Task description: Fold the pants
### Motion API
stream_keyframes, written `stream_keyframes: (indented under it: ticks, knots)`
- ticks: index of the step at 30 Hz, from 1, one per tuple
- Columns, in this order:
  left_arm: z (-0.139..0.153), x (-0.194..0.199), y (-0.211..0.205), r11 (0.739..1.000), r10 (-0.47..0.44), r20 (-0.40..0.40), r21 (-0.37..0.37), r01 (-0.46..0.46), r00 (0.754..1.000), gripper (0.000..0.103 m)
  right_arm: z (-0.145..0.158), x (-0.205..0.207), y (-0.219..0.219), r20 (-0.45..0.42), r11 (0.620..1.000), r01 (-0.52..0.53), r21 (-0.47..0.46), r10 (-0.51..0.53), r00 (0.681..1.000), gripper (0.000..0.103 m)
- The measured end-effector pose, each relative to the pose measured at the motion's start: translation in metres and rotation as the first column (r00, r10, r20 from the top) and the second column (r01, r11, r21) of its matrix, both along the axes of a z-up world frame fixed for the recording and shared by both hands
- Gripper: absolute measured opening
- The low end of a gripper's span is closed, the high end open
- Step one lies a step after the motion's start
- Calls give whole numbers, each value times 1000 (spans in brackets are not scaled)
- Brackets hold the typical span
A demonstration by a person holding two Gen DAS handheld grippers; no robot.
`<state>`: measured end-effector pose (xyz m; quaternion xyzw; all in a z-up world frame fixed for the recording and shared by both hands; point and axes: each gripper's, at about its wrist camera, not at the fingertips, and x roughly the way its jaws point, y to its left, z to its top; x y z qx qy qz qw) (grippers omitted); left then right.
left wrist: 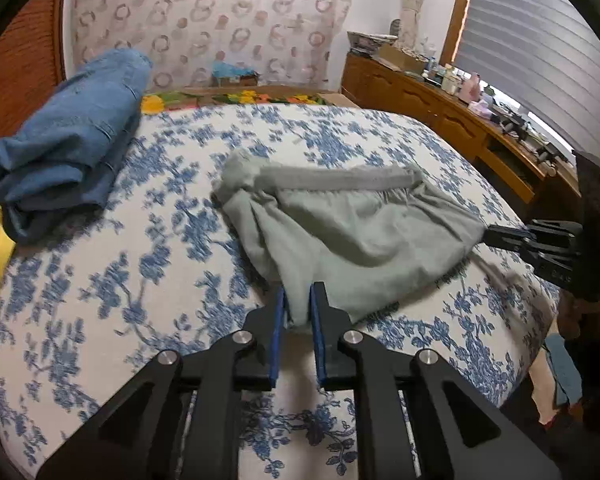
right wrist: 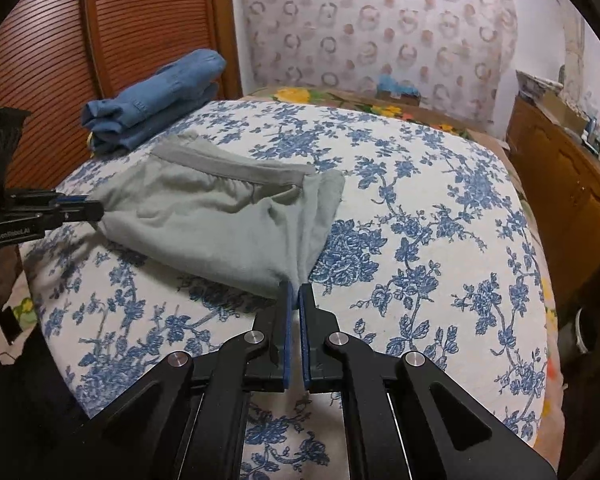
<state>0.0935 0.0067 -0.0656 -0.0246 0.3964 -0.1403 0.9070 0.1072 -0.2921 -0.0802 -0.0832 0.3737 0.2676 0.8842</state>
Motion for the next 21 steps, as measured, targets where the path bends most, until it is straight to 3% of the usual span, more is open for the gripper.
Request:
stream_keyframes:
  ticks: [2,6,8,11,21]
  knots:
    - [7,2,2,1000,-1,15,-5,1,1000,18,4,-1,-1,-2,1000,-2,9,2,1000,1]
    - [16,14,3,1000,-1,41,16,0,999,38,15,0,-1,1,999,-10,32,10,1000,3]
    - [15,26,3,1000,-4,40,31,3,999,40,21,3,-1,23,1000,-4,31,4,1000,5]
    - [9,45,5,999,7,19,33,-8,1000,40,30,14,-4,44,998,9,55,-12,999,17]
    - [-3,85,6,1000,-20,-23,-16,20,1000,40,20,71,14,4,998,-34,50,34,999,21]
